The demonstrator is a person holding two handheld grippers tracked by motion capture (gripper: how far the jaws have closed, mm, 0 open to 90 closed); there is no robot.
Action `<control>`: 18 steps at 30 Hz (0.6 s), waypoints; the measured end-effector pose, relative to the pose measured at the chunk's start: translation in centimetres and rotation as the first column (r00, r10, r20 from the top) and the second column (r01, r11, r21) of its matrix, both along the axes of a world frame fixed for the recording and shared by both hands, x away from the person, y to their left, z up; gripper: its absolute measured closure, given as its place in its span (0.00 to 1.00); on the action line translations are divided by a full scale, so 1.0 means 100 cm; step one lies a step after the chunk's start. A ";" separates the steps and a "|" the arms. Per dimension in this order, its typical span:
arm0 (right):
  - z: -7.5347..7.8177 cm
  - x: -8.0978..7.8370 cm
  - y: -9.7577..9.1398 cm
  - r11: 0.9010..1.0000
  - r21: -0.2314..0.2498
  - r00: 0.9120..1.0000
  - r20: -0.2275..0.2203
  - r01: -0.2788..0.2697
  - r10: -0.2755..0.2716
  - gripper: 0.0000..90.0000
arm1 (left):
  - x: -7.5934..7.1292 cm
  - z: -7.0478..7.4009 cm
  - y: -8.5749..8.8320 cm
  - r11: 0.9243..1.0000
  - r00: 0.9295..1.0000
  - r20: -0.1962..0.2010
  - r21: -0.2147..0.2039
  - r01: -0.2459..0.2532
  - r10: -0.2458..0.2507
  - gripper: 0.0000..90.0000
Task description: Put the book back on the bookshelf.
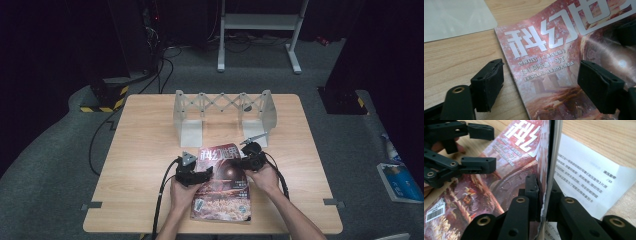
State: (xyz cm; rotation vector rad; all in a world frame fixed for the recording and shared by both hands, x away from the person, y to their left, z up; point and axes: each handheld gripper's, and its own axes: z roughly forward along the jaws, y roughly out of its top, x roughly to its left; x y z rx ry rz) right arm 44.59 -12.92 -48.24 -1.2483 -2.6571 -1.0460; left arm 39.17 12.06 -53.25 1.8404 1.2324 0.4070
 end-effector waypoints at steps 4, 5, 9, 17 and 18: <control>0.004 -0.004 -0.002 0.999 0.020 0.999 0.042 -0.033 0.032 0.95 | 0.001 0.000 0.003 0.999 0.999 -0.021 -0.040 0.024 -0.024 0.17; 0.008 -0.007 -0.003 0.999 0.025 0.998 0.054 -0.041 0.039 0.95 | 0.000 0.001 0.004 0.999 0.999 -0.026 -0.045 0.029 -0.030 0.16; 0.012 -0.009 -0.004 0.998 0.035 0.996 0.075 -0.057 0.054 0.95 | 0.000 0.001 0.005 0.997 0.999 -0.027 -0.064 0.041 -0.042 0.14; 0.023 -0.018 -0.007 0.993 0.070 0.989 0.122 -0.094 0.085 0.96 | 0.000 0.001 0.007 0.993 0.997 -0.037 -0.101 0.068 -0.072 0.11; 0.025 -0.019 -0.007 0.992 0.076 0.988 0.126 -0.102 0.092 0.96 | 0.000 0.001 0.007 0.992 0.996 -0.039 -0.107 0.071 -0.075 0.11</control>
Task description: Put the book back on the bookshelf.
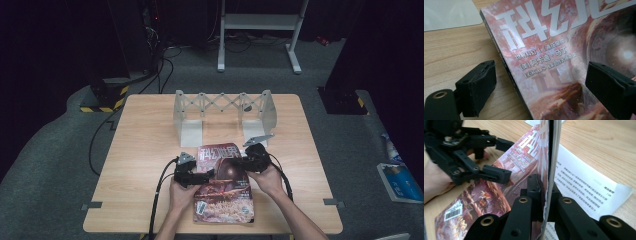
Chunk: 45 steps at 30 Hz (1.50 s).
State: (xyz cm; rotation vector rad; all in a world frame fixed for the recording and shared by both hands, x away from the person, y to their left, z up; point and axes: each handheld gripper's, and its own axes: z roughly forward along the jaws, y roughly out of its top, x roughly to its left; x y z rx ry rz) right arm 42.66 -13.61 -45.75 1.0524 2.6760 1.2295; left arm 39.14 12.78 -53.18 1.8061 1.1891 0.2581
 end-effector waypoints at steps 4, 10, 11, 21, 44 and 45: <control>0.003 -0.002 -0.001 1.000 0.012 1.000 0.019 -0.021 0.021 0.96 | 0.001 0.000 0.002 0.999 1.000 -0.009 -0.030 0.022 -0.022 0.10; 0.004 -0.004 0.000 0.998 0.031 0.998 0.038 -0.055 0.054 0.96 | 0.001 0.000 0.002 0.997 0.998 -0.007 -0.051 0.063 -0.063 0.09; 0.005 -0.005 0.001 0.997 0.038 0.996 0.050 -0.072 0.070 0.96 | 0.001 0.000 0.002 0.996 0.998 -0.007 -0.057 0.070 -0.070 0.08; 0.004 -0.007 0.004 0.992 0.055 0.991 0.073 -0.113 0.109 0.96 | 0.004 -0.001 0.001 0.992 0.994 -0.033 -0.077 0.100 -0.103 0.07; -0.018 -0.003 -0.007 0.994 0.040 0.991 0.091 -0.100 0.096 0.95 | -0.002 0.001 0.008 0.994 0.997 -0.027 -0.086 0.070 -0.073 0.43; -0.020 -0.004 -0.006 0.995 0.028 0.991 0.093 -0.094 0.091 0.95 | -0.003 0.001 0.008 0.994 0.997 -0.027 -0.082 0.070 -0.072 0.47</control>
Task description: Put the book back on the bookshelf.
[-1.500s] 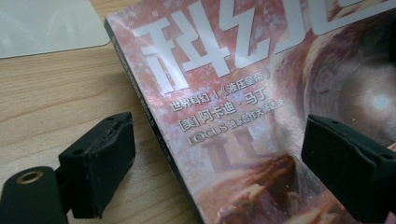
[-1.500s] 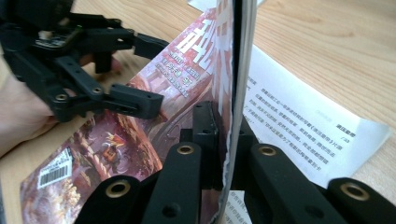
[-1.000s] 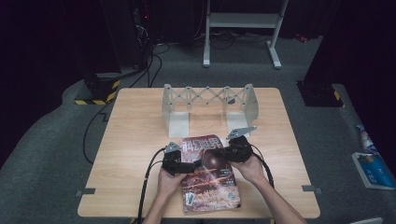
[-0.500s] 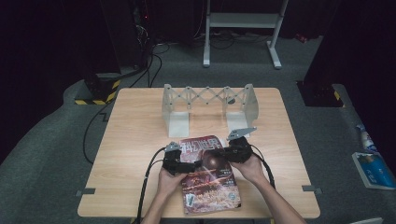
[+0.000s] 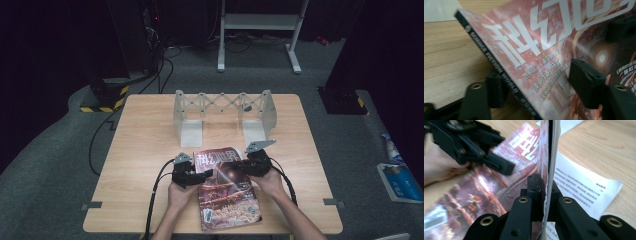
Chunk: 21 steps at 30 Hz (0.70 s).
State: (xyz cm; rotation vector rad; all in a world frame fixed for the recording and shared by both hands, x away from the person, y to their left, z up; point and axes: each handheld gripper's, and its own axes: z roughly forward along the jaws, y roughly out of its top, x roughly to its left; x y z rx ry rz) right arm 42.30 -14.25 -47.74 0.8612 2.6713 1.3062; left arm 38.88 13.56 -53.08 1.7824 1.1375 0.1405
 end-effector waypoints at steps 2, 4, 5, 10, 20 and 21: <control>-0.005 0.001 0.000 1.000 -0.013 1.000 0.002 0.009 -0.009 0.95 | 0.000 0.000 0.001 1.000 1.000 -0.009 -0.001 0.002 -0.002 0.53; -0.005 0.000 0.000 1.000 -0.016 1.000 0.004 0.012 -0.012 0.94 | 0.000 0.000 0.001 1.000 1.000 -0.010 0.000 0.003 -0.003 0.55; -0.006 0.000 0.000 1.000 -0.020 1.000 0.012 0.013 -0.013 0.94 | 0.000 0.000 0.000 1.000 1.000 -0.011 0.001 0.002 -0.002 0.57; -0.011 -0.001 0.000 0.997 -0.042 0.998 0.017 0.065 -0.064 0.83 | -0.001 0.000 -0.004 0.999 1.000 -0.004 0.047 0.008 -0.008 0.63; -0.017 -0.002 -0.028 0.973 -0.075 0.976 0.010 0.218 -0.218 0.66 | 0.001 0.000 -0.004 0.999 1.000 -0.020 0.035 0.002 -0.001 0.67; -0.018 -0.002 -0.032 0.970 -0.062 0.972 0.005 0.235 -0.235 0.65 | 0.001 0.000 -0.004 0.999 1.000 -0.020 0.032 0.002 -0.001 0.67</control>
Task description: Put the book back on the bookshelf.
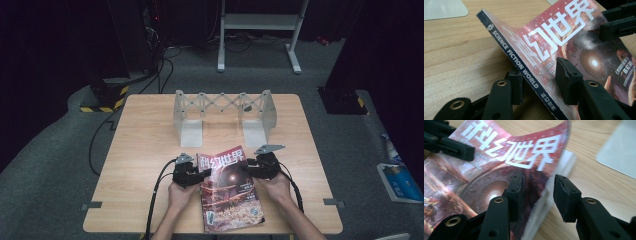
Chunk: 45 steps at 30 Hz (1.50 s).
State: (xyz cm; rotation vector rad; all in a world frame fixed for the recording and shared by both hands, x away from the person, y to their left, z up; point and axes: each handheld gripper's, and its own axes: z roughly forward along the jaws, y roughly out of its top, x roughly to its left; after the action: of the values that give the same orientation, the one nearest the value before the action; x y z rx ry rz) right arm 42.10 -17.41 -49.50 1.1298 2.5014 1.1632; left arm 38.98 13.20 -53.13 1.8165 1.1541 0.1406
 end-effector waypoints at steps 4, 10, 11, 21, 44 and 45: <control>-0.001 0.000 -0.016 0.996 0.054 0.997 0.032 0.069 -0.071 0.66 | 0.000 0.000 0.000 1.000 1.000 -0.002 0.000 0.000 0.000 0.67; -0.007 0.003 -0.031 0.987 0.032 0.987 0.014 0.160 -0.160 0.76 | 0.001 0.000 0.000 1.000 1.000 -0.005 -0.001 -0.002 0.002 0.66; -0.009 0.004 -0.031 0.986 0.019 0.986 -0.002 0.164 -0.164 0.77 | 0.001 0.000 0.000 1.000 1.000 -0.006 -0.001 -0.002 0.002 0.66; -0.021 0.009 -0.010 0.993 -0.017 0.992 -0.054 0.114 -0.115 0.87 | 0.003 0.000 0.000 1.000 1.000 -0.017 0.004 0.005 -0.005 0.65; -0.022 0.013 0.005 0.999 -0.023 0.999 -0.040 0.028 -0.029 0.92 | 0.014 0.005 -0.007 0.996 0.992 -0.096 -0.044 0.078 -0.081 0.40; -0.022 0.013 0.006 0.999 -0.021 0.999 -0.040 0.026 -0.027 0.92 | 0.014 0.006 -0.008 0.996 0.992 -0.101 -0.042 0.073 -0.077 0.39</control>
State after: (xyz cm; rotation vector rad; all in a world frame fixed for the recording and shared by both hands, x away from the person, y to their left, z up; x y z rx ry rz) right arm 43.44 -16.83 -51.68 1.1893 2.5146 1.1158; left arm 40.36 12.38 -52.58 1.8481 1.1504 -0.0190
